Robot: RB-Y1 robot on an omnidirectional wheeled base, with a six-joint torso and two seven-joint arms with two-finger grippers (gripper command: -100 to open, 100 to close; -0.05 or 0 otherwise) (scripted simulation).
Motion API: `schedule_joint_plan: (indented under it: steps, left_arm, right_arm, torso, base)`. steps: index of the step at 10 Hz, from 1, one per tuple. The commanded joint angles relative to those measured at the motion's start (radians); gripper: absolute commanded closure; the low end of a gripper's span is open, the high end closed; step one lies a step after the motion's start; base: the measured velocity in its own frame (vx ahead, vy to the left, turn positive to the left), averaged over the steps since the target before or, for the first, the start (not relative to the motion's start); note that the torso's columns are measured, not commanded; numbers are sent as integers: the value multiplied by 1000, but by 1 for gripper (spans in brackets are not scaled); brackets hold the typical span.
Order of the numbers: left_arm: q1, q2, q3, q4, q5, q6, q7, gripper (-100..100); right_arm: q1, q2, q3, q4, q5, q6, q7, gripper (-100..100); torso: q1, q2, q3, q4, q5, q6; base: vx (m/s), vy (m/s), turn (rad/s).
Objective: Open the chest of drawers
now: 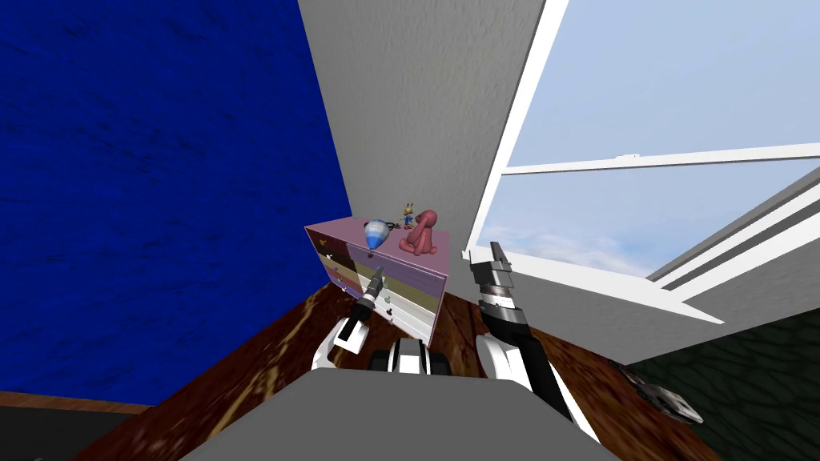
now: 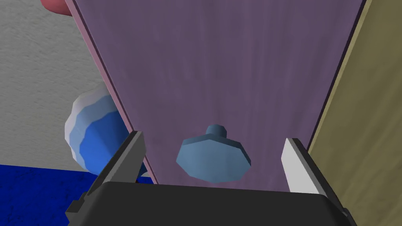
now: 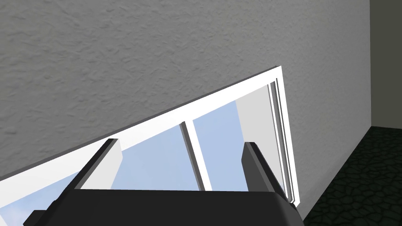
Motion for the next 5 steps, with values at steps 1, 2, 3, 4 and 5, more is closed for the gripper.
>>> schedule_joint_plan:
  steps: [1, 2, 3, 4, 5]
  left_arm:
    - [-1, 0, 0, -2, 0, 4, 0, 100]
    - [9, 9, -6, -21, 0, 11, 7, 100]
    - [12, 12, -7, -26, 0, 13, 8, 100]
    - [17, 16, -10, -35, 0, 17, 11, 100]
    - [22, 21, -13, -45, -1, 21, 14, 100]
  right_arm:
    - [0, 0, 0, 0, 0, 0, 0, 0]
    - [0, 0, 0, 0, 0, 0, 0, 0]
    - [0, 0, 0, 0, 0, 0, 0, 0]
    - [-1, 0, 0, 0, 0, 0, 0, 0]
    - [-1, 0, 0, 0, 0, 0, 0, 0]
  torso:
    - [0, 0, 0, 0, 0, 0]
    - [0, 0, -1, 0, 0, 0]
    - [1, 4, 2, 0, 0, -2]
    - [3, 5, 3, 1, 0, -2]
    - [2, 5, 2, 1, 0, -3]
  base:
    - [11, -3, 2]
    - [-99, 20, 18]
    - [-177, 61, 22]
    - [-206, 69, 16]
    - [-183, 79, 30]
